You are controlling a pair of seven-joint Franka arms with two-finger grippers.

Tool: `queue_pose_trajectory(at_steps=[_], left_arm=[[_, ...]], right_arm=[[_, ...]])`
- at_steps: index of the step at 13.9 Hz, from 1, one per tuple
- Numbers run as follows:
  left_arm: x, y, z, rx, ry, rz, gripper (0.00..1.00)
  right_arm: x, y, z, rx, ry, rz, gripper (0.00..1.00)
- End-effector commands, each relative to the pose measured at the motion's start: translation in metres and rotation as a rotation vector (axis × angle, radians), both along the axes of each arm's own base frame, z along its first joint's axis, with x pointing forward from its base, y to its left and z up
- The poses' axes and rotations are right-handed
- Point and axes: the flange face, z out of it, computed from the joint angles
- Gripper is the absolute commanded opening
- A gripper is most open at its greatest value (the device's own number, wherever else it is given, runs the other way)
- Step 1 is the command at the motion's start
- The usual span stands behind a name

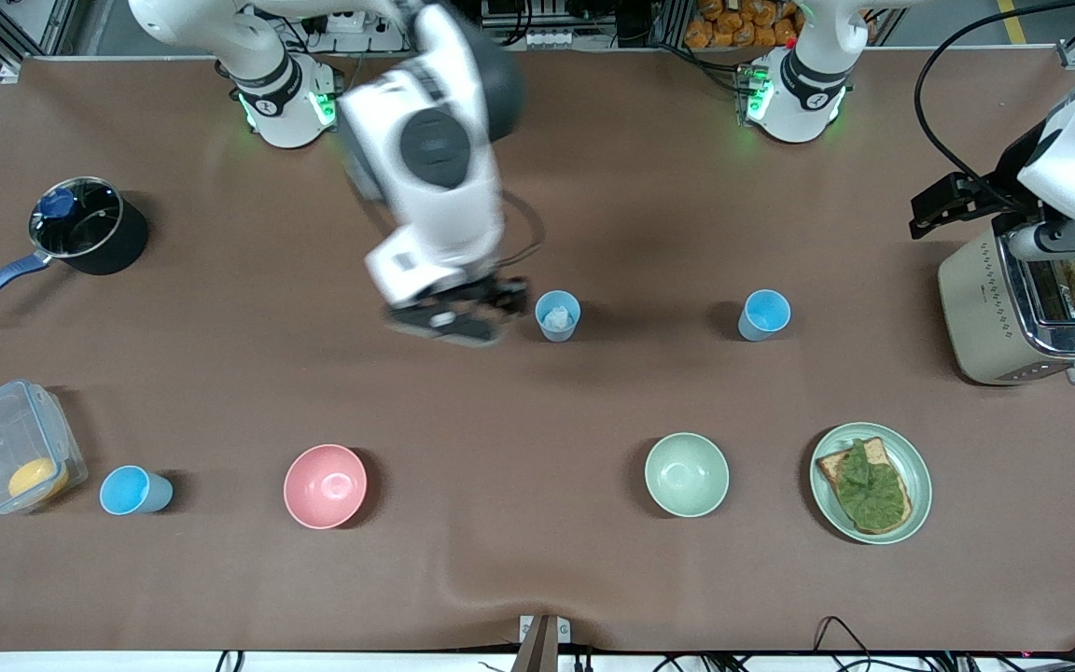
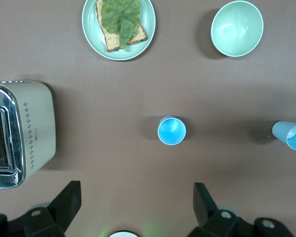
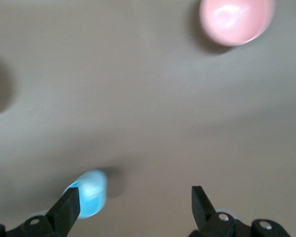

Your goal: Stack blue cups with both arms

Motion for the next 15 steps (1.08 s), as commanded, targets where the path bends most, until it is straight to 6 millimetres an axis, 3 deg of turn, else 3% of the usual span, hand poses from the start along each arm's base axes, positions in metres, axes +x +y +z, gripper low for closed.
queue_pose_trajectory(at_steps=[1, 3, 9, 11, 13, 15], left_arm=[[-0.007, -0.012, 0.007, 0.019, -0.003, -0.002, 1.00], [-0.008, -0.020, 0.008, 0.025, -0.005, 0.005, 1.00], [-0.008, -0.019, 0.011, 0.024, -0.011, 0.009, 1.00], [-0.008, -0.025, 0.009, 0.016, -0.008, 0.001, 1.00], [-0.011, -0.045, 0.007, 0.027, -0.007, -0.025, 1.00], [-0.012, -0.049, 0.008, 0.029, -0.009, -0.001, 1.00]], right_arm=[[0.009, -0.099, 0.009, 0.010, 0.033, 0.018, 1.00], [0.009, -0.161, 0.029, 0.045, 0.039, 0.016, 1.00], [-0.027, -0.313, 0.070, 0.058, 0.018, 0.123, 1.00], [-0.029, -0.347, 0.079, 0.067, 0.015, 0.175, 1.00], [-0.031, -0.371, 0.081, 0.073, 0.019, 0.139, 1.00], [-0.032, -0.380, 0.086, 0.076, 0.014, 0.127, 1.00]])
